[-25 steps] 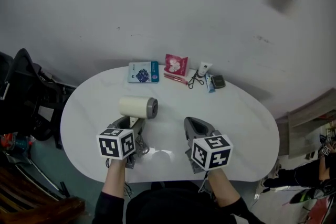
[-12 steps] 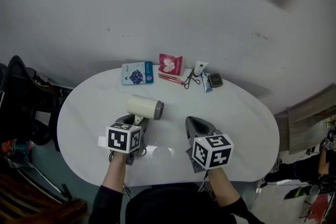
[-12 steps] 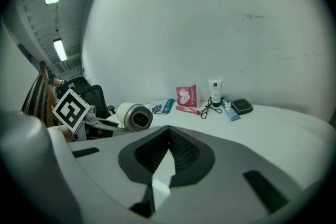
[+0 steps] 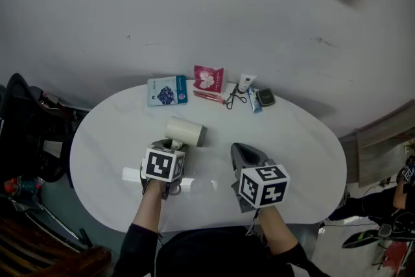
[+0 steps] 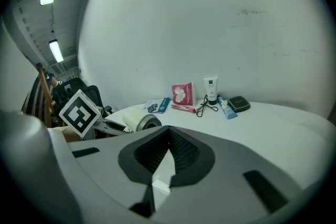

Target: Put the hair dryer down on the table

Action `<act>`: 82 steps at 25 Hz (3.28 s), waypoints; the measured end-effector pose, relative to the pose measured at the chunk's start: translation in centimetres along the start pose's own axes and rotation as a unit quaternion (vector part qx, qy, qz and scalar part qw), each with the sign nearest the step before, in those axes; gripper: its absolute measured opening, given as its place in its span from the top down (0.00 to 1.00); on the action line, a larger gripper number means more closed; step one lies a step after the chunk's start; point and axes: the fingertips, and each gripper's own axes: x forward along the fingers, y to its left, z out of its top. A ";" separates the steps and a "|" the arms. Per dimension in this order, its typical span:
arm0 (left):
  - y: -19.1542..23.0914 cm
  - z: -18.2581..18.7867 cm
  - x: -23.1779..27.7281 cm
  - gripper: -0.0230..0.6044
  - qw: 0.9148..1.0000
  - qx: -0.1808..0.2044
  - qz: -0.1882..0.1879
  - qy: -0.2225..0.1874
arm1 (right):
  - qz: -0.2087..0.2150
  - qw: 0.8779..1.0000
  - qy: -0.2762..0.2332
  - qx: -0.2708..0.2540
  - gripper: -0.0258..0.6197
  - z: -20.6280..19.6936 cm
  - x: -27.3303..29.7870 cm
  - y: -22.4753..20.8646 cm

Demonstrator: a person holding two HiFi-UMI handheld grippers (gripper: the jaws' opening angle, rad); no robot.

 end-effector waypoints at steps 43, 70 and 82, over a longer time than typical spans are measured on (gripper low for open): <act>1.2 -0.9 2.9 0.66 0.996 0.009 0.023 0.087 | 0.028 0.999 0.040 -0.019 0.96 -0.9 3.4 0.3; 1.6 1.9 -4.4 0.75 0.998 -0.021 0.018 -0.048 | 0.050 0.997 0.028 -0.046 0.96 -0.1 2.3 2.9; 1.5 1.8 -8.3 0.95 0.992 -0.048 -0.001 -0.116 | 0.059 0.997 0.012 -0.038 0.96 0.4 0.3 4.5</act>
